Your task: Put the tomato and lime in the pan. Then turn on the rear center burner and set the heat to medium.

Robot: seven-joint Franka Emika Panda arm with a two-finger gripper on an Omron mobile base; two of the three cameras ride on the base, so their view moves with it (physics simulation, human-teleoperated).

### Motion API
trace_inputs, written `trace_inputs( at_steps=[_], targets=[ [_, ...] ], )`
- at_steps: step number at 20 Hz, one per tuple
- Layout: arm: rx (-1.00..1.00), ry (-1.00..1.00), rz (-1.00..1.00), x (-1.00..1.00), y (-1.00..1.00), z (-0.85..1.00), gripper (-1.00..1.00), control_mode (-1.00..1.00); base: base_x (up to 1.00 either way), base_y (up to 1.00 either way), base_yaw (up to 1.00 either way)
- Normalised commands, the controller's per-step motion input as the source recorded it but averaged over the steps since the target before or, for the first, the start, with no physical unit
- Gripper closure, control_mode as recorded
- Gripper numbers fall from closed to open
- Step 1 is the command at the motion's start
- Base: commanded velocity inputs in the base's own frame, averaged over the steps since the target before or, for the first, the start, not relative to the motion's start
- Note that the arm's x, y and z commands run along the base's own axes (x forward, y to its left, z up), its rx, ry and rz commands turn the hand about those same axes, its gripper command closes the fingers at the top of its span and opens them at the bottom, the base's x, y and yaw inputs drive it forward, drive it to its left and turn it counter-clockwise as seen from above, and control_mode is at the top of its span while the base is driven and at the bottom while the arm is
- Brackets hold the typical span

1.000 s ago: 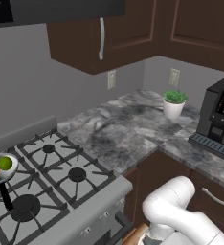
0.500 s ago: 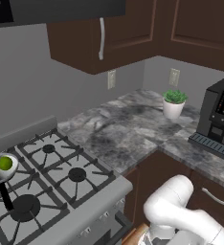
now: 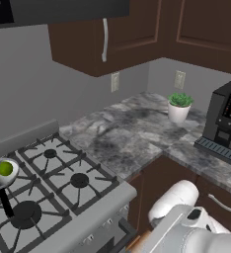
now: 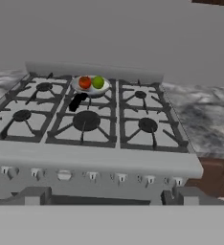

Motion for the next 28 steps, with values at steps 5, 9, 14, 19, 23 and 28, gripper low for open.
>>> trace_inputs(
  at_steps=[5, 9, 14, 19, 23, 28],
  targets=[
    [0.13, -0.35, 0.19, 0.13, -0.09, -0.90, -1.00, -1.00, 0.00, 0.00, 0.00],
    [0.10, -0.45, 0.19, 0.01, -0.10, -1.00, -1.00, -1.00, 0.00, 0.00, 0.00],
    [0.09, -0.38, 0.16, 0.26, -0.20, -1.00, -1.00, -1.00, 0.00, 0.00, 0.00],
    [0.17, -0.40, 0.15, 0.35, -0.34, -1.00, -1.00, -1.00, 0.00, 0.00, 0.00],
    [0.22, -0.37, 0.14, 0.48, -0.48, -1.00, -1.00, -1.00, 0.00, 0.00, 0.00],
    [0.22, -0.27, 0.14, 0.81, -0.65, -0.85, -1.00, -1.00, 0.00, 0.00, 0.00]
  ],
)
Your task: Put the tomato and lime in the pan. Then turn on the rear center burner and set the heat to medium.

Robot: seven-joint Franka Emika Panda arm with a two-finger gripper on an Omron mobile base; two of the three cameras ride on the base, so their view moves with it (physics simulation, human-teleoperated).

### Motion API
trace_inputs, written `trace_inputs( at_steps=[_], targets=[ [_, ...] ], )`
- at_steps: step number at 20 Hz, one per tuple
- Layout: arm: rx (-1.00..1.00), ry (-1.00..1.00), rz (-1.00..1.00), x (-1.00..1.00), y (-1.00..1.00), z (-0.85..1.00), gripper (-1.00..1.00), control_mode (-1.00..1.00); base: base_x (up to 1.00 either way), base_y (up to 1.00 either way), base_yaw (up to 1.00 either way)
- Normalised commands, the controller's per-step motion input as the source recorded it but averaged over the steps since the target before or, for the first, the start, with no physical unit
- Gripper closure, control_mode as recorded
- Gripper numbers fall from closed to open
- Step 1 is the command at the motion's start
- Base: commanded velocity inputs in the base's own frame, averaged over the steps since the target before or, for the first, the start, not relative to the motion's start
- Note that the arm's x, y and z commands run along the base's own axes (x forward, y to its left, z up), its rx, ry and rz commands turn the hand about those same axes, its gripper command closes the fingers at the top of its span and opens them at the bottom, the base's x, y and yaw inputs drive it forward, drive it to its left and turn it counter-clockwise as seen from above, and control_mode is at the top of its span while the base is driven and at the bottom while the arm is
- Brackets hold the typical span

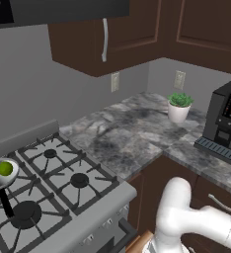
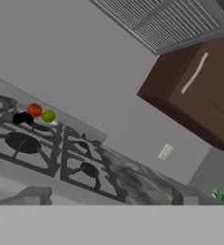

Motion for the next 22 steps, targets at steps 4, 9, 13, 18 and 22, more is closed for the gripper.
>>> trace_inputs(
  at_steps=[4, 9, 13, 18, 22],
  targets=[
    [0.18, -0.02, 0.25, 1.00, -0.63, -0.60, -1.00, -1.00, 0.00, 0.00, 0.00],
    [0.16, -0.03, 0.27, 0.84, -0.37, -0.72, -1.00, -1.00, 0.00, 0.00, 0.00],
    [0.01, -0.08, 0.14, 0.41, -0.07, -0.24, -1.00, -1.00, 0.00, 0.00, 0.00],
    [0.00, -0.02, 0.07, 0.28, 0.00, -0.12, -1.00, -1.00, 0.00, 0.00, 0.00],
    [0.02, -0.07, 0.03, 0.04, 0.11, -0.46, -1.00, -1.00, 0.00, 0.00, 0.00]
  ],
)
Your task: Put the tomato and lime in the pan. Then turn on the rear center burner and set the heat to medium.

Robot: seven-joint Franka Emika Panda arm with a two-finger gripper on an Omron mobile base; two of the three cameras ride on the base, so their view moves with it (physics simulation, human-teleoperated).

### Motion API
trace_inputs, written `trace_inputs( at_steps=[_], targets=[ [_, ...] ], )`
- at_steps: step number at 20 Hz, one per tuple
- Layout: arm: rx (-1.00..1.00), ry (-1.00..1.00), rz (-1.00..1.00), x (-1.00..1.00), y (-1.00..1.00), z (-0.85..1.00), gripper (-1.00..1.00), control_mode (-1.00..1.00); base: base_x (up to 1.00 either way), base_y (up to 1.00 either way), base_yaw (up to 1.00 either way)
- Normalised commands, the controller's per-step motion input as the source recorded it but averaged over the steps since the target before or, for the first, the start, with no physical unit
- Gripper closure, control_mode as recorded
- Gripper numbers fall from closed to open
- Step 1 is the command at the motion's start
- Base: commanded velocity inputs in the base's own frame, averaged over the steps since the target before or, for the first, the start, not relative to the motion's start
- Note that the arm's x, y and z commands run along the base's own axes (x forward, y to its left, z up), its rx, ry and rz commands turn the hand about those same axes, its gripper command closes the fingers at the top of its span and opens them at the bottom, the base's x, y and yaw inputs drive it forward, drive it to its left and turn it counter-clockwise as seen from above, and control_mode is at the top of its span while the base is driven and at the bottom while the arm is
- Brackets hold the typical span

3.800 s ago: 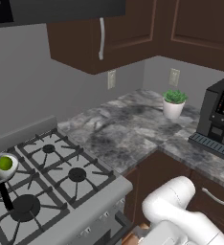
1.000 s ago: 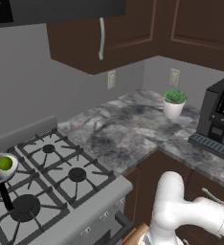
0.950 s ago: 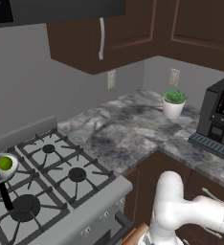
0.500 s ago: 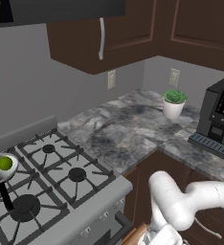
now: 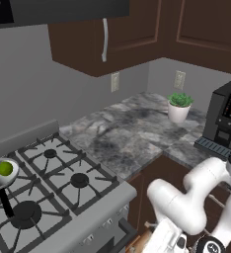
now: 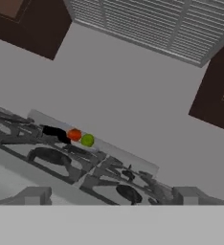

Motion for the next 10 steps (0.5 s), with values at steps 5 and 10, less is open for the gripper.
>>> trace_inputs(
  at_steps=[5, 10],
  targets=[
    [0.07, -0.10, 0.04, 0.05, 0.02, -0.55, -1.00, -1.00, 0.00, 0.00, 0.00],
    [0.14, -0.04, 0.00, 0.00, 0.17, 0.00, -1.00, -1.00, 0.00, 0.00, 0.00]
  ],
)
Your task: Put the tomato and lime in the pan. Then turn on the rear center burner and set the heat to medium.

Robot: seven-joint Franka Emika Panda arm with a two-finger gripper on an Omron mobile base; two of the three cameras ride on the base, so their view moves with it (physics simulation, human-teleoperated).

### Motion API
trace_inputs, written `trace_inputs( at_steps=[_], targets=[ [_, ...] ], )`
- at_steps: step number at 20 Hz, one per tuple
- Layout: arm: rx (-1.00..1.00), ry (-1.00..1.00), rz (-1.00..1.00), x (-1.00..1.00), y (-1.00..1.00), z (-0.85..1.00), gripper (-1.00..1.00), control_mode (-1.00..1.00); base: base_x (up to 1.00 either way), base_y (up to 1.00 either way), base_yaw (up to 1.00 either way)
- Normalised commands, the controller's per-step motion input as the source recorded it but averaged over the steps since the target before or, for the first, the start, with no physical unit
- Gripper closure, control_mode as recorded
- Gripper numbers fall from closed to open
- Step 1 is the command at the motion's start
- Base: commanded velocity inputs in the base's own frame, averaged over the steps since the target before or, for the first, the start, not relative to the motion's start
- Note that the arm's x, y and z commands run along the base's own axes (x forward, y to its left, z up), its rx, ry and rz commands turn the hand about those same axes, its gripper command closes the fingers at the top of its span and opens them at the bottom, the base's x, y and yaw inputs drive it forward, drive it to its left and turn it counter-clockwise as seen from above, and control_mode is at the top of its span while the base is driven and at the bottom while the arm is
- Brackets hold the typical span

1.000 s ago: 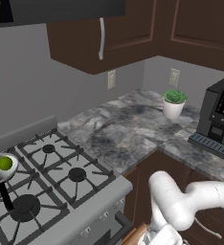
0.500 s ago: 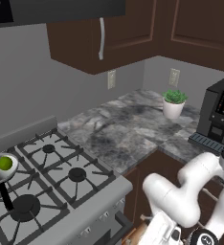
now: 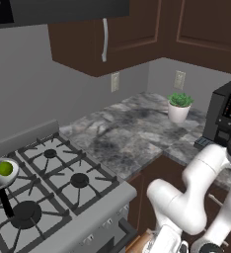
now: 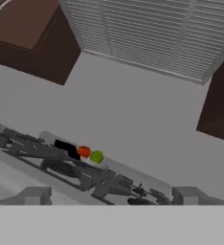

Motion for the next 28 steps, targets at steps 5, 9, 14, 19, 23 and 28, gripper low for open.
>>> trace_inputs(
  at_steps=[5, 9, 14, 19, 23, 28],
  targets=[
    [0.22, 0.00, 0.00, 0.05, 0.17, 0.00, -1.00, -1.00, 0.00, 0.00, 0.00],
    [0.12, 0.02, 0.00, 0.00, 0.36, 0.00, -1.00, -1.00, 0.00, 0.00, 0.00],
    [0.00, 0.07, 0.00, 0.15, 0.57, -0.03, -1.00, -1.00, 0.00, 0.00, 0.00],
    [0.02, 0.06, 0.01, 0.38, 0.14, -0.11, -1.00, -1.00, 0.00, 0.00, 0.00],
    [0.00, 0.01, 0.00, 0.19, -0.04, -0.02, -1.00, -1.00, 0.00, 0.00, 0.00],
    [0.00, 0.07, 0.00, 0.53, 0.00, -0.06, -1.00, -1.00, 0.00, 0.00, 0.00]
  ],
)
